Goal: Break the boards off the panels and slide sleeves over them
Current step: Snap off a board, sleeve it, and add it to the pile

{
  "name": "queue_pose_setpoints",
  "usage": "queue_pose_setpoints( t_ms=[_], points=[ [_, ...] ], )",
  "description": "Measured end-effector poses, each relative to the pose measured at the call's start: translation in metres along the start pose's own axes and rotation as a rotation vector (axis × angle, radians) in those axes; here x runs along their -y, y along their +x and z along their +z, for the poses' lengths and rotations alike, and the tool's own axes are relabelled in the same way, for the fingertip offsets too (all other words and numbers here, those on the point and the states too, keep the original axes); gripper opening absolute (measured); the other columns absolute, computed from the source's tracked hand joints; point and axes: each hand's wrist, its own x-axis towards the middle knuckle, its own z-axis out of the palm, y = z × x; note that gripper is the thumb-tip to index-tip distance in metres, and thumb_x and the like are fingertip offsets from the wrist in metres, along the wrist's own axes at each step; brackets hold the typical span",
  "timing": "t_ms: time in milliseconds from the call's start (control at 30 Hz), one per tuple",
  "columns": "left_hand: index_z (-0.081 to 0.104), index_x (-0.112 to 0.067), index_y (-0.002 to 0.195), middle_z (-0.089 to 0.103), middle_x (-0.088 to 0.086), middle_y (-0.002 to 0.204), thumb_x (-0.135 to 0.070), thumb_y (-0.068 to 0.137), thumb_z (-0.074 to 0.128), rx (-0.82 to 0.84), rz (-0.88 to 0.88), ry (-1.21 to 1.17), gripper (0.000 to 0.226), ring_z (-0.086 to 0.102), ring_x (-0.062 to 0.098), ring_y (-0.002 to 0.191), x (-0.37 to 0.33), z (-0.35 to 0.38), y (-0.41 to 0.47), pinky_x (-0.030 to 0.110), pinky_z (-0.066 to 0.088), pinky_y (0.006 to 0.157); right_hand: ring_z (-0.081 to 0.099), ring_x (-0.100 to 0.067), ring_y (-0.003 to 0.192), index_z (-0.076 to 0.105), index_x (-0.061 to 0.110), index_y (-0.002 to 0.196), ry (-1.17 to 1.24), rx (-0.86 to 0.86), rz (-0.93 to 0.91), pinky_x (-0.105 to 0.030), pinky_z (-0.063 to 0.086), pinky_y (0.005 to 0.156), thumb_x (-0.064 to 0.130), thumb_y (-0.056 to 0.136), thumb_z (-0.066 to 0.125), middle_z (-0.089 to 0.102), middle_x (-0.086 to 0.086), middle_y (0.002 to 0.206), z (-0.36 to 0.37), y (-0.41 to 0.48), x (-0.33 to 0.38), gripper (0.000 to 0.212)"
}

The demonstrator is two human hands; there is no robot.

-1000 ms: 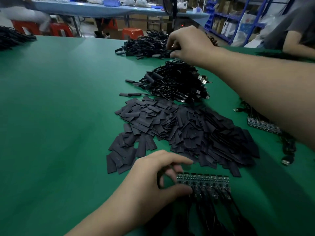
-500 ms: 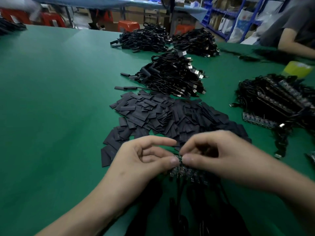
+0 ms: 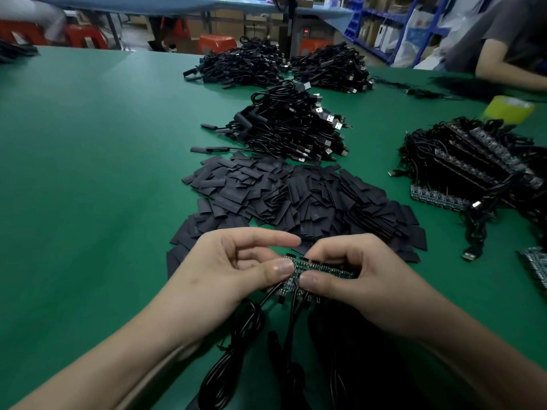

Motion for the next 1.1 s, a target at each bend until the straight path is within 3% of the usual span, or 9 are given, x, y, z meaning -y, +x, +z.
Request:
queue_pose_setpoints(
  t_ms=[200, 300, 400, 467, 633, 767, 833, 967, 1100],
  points=[
    [0.078, -0.02, 0.109, 0.078, 0.01, 0.091, -0.025, 0.065, 0.083, 0.016, -0.06, -0.205, 0.044, 0.072, 0.016, 0.075, 0.002, -0.004, 0.003, 0.024, 0.058, 0.074, 0.068, -0.005, 0.078, 0.077, 0.015, 0.087, 0.187, 0.055, 0.043, -0.017, 0.052, 0.073, 0.025, 0.089, 0.076, 0.077, 0.0, 0.086, 0.0, 0.002, -0.002, 0.01],
    [0.081, -0.022, 0.097, 0.078, 0.009, 0.087, -0.027, 0.062, 0.084, -0.088, 0.048, -0.199, 0.036, 0.074, 0.013, 0.073, 0.0, -0.006, 0.003, 0.019, 0.057, 0.068, 0.068, 0.003, 0.082, 0.077, 0.025, 0.092, -0.151, -0.024, 0.068, -0.023, 0.052, 0.077, 0.04, 0.088, 0.076, 0.076, 0.012, 0.089, 0.005, 0.001, -0.005, 0.016],
    [0.081, -0.024, 0.092, 0.078, 0.006, 0.087, -0.025, 0.069, 0.088, -0.139, 0.226, -0.089, 0.024, 0.074, 0.011, 0.079, 0.002, -0.006, 0.003, 0.017, 0.055, 0.072, 0.06, 0.002, 0.107, 0.074, 0.031, 0.107, -0.448, -0.223, -0.16, -0.017, 0.044, 0.091, 0.06, 0.085, 0.066, 0.067, 0.024, 0.102, 0.019, -0.002, 0.001, 0.037],
    [0.08, -0.026, 0.09, 0.077, 0.0, 0.09, -0.029, 0.073, 0.081, -0.15, 0.34, 0.046, 0.018, 0.073, 0.01, 0.086, 0.004, -0.004, 0.002, 0.02, 0.054, 0.078, 0.059, -0.004, 0.108, 0.074, 0.023, 0.105, -0.451, -0.271, -0.289, -0.02, 0.045, 0.092, 0.055, 0.088, 0.065, 0.067, 0.02, 0.103, 0.029, -0.001, 0.005, 0.038],
    [0.077, -0.032, 0.106, 0.074, -0.005, 0.103, -0.035, 0.087, 0.071, -0.178, 0.399, 0.236, 0.02, 0.068, 0.008, 0.098, 0.004, -0.008, 0.004, 0.02, 0.051, 0.084, 0.072, -0.017, 0.086, 0.076, 0.02, 0.089, 0.047, -0.217, -0.19, -0.033, 0.057, 0.079, 0.035, 0.096, 0.066, 0.076, -0.001, 0.09, 0.035, -0.002, 0.014, 0.019],
    [0.069, -0.031, 0.123, 0.068, -0.013, 0.118, -0.024, 0.094, 0.068, -0.51, 0.482, 0.958, 0.03, 0.06, 0.012, 0.114, 0.005, -0.038, 0.013, 0.028, 0.046, 0.097, 0.078, -0.023, 0.088, 0.074, 0.028, 0.083, 0.455, -0.231, -0.251, -0.038, 0.061, 0.082, 0.05, 0.092, 0.062, 0.079, -0.002, 0.085, 0.003, -0.005, 0.03, 0.027],
    [0.062, -0.028, 0.134, 0.062, -0.01, 0.132, -0.023, 0.095, 0.065, -0.532, 0.402, 1.135, 0.039, 0.053, 0.015, 0.127, 0.007, -0.05, 0.019, 0.034, 0.043, 0.107, 0.076, -0.027, 0.076, 0.07, 0.028, 0.082, 0.532, -0.25, -0.292, -0.04, 0.061, 0.072, 0.05, 0.087, 0.065, 0.072, 0.0, 0.075, -0.023, -0.008, 0.036, 0.024],
    [0.052, -0.032, 0.142, 0.06, -0.005, 0.14, -0.025, 0.097, 0.061, -0.506, 0.226, 1.188, 0.047, 0.054, 0.02, 0.131, 0.013, -0.06, 0.026, 0.04, 0.048, 0.103, 0.052, -0.022, 0.039, 0.063, 0.02, 0.08, 0.29, -0.258, -0.163, -0.023, 0.045, 0.044, 0.044, 0.096, 0.062, 0.057, -0.001, 0.063, -0.053, -0.012, 0.032, 0.028],
    [0.065, -0.038, 0.123, 0.075, -0.012, 0.112, -0.031, 0.089, 0.072, -0.589, 0.256, 1.243, 0.036, 0.07, 0.022, 0.106, 0.013, -0.062, 0.027, 0.037, 0.057, 0.079, 0.045, -0.009, 0.041, 0.064, 0.024, 0.082, -0.074, -0.169, 0.037, -0.019, 0.035, 0.041, 0.041, 0.104, 0.051, 0.055, 0.002, 0.057, -0.037, -0.007, 0.015, 0.03]
  ],
)
